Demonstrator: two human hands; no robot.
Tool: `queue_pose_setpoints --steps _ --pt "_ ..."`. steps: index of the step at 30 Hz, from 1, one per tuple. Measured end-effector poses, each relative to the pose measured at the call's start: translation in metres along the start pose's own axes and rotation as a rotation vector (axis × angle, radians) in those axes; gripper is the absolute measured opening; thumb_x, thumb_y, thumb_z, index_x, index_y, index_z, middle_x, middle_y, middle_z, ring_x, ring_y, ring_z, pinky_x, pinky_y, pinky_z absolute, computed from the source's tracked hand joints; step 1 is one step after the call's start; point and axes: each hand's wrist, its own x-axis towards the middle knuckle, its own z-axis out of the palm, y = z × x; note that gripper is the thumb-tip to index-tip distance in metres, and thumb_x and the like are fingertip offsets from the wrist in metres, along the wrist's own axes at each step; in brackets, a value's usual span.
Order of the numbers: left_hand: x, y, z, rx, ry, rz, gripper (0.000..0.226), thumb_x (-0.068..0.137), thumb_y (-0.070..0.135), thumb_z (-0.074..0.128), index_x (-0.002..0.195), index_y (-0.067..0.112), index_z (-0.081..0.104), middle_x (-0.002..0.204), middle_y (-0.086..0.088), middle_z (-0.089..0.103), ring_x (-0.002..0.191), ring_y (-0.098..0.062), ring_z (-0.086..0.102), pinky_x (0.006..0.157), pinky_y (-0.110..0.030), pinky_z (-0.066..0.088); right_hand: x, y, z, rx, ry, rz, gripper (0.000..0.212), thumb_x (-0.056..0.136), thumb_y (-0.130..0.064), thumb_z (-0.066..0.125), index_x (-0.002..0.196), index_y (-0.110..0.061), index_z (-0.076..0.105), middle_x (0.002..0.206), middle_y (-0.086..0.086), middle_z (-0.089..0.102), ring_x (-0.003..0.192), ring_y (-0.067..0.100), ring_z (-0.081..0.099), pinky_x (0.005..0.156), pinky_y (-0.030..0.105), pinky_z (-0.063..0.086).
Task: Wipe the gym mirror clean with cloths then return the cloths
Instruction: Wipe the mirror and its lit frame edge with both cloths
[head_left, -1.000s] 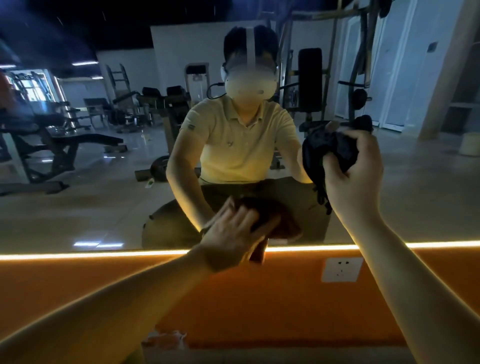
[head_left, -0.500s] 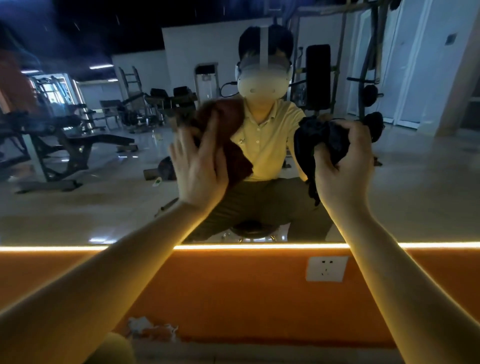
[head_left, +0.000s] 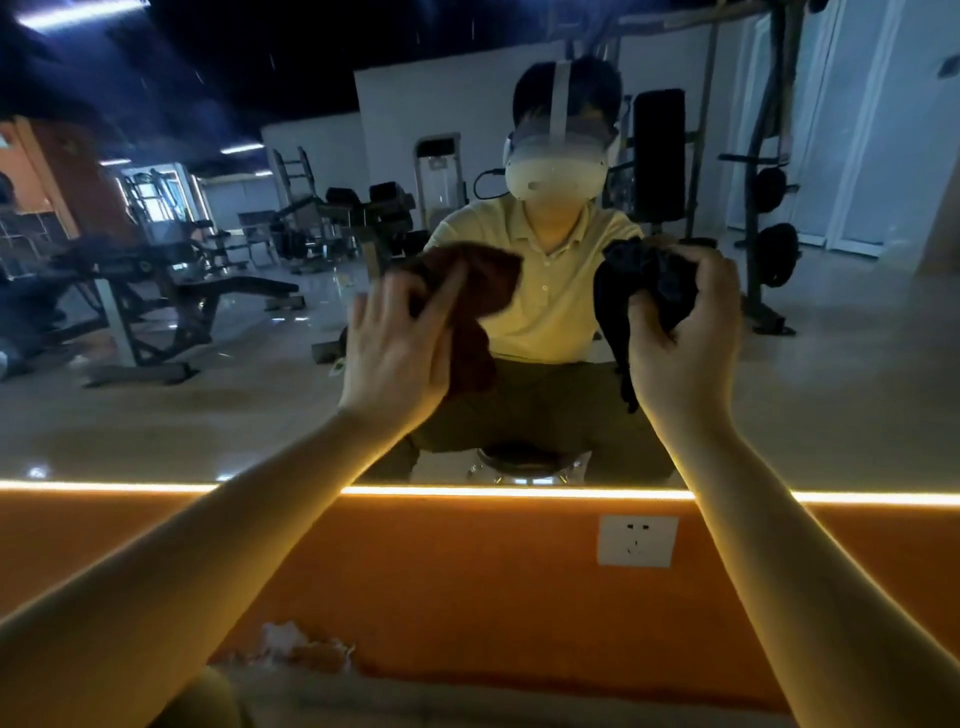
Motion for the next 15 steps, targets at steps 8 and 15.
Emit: queue_pose_setpoints --steps 8,15 --pt "-0.059 0.073 0.043 -0.124 -0.112 0.134 0.048 0.102 0.029 0.054 0.148 0.028 0.044 0.129 -0.020 0.049 0.122 -0.041 0.052 0.114 -0.061 0.037 0.001 0.004 0.007 0.046 -0.014 -0.028 0.028 0.094 -0.002 0.060 0.121 0.003 0.058 0.116 0.017 0.061 0.105 0.021 0.061 0.088 0.026 0.052" --pt "-0.072 0.065 0.039 -0.090 -0.221 0.415 0.055 0.098 0.036 0.055 0.153 0.031 0.048 0.130 -0.007 0.041 0.123 -0.031 0.052 0.113 -0.058 0.042 -0.010 0.012 0.008 -0.063 -0.083 -0.126 0.030 0.093 -0.002 0.064 0.121 0.002 0.058 0.119 0.019 0.059 0.109 0.006 0.052 0.092 0.008 0.040"
